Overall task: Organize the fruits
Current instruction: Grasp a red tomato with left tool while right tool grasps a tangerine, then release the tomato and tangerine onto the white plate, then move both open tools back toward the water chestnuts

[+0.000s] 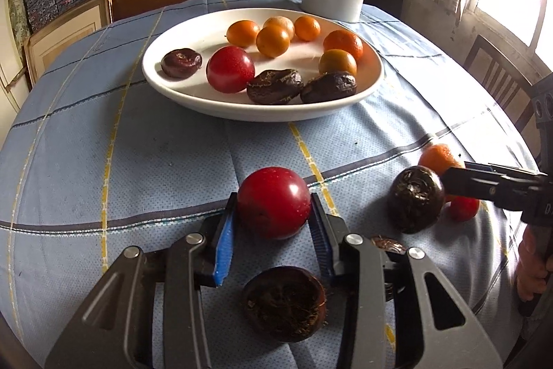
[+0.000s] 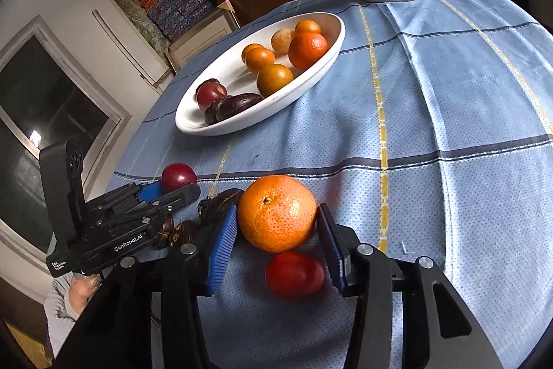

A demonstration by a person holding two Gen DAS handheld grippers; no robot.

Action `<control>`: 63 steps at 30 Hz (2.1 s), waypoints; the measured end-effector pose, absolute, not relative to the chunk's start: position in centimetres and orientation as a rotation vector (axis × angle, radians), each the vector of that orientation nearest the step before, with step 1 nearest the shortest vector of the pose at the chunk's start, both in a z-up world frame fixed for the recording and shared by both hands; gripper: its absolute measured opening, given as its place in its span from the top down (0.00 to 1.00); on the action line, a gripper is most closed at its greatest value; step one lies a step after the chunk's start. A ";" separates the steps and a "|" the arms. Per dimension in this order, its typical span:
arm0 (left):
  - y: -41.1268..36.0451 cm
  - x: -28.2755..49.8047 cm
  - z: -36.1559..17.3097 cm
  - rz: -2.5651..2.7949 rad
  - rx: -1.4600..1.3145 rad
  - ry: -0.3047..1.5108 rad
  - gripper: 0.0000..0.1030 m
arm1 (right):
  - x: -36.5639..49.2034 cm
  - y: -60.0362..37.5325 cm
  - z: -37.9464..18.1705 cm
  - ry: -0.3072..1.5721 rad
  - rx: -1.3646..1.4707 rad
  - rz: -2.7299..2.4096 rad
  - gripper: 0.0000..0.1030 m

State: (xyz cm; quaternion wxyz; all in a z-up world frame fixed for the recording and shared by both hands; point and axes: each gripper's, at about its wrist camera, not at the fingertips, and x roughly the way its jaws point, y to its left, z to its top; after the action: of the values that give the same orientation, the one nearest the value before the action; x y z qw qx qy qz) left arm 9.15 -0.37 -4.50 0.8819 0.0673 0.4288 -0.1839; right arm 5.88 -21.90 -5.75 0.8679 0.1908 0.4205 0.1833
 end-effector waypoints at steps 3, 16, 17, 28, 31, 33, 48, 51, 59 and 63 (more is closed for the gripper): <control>-0.3 9.2 -4.4 -0.388 0.134 0.889 0.62 | 5.6 -21.7 -5.5 0.859 0.372 0.369 0.55; 0.5 10.8 1.9 -0.293 0.105 0.694 0.63 | 7.6 -22.1 0.8 0.653 0.344 0.269 0.55; 0.4 11.4 2.3 -0.293 0.094 0.688 0.63 | 8.5 -21.6 1.5 0.642 0.340 0.277 0.55; 0.5 19.5 1.1 -0.262 0.027 0.729 0.63 | 17.5 -16.5 0.6 0.693 0.270 0.281 0.55; -0.1 20.5 0.4 -0.263 0.049 0.739 0.61 | 17.9 -16.6 -0.1 0.707 0.262 0.266 0.53; -0.2 20.2 0.3 -0.260 0.057 0.736 0.47 | 17.7 -16.9 0.1 0.701 0.285 0.266 0.48; 2.0 16.8 0.3 -0.223 0.020 0.719 0.20 | 14.7 -20.4 0.0 0.646 0.384 0.217 0.42; 2.8 15.9 0.2 -0.219 -0.002 0.719 0.20 | 14.0 -21.3 -0.3 0.641 0.399 0.204 0.42; 4.1 12.5 -0.5 -0.198 -0.002 0.730 0.15 | 9.7 -23.9 -1.3 0.634 0.444 0.180 0.38; 4.6 9.0 -0.8 -0.212 0.012 0.730 0.14 | 7.0 -24.7 -2.2 0.637 0.451 0.170 0.36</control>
State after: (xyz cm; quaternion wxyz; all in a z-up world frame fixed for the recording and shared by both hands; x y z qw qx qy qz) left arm 8.97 4.61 -0.84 0.9286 0.0058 0.3562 -0.1036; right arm 7.01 -24.72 -2.22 0.9214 0.2194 0.3099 0.0830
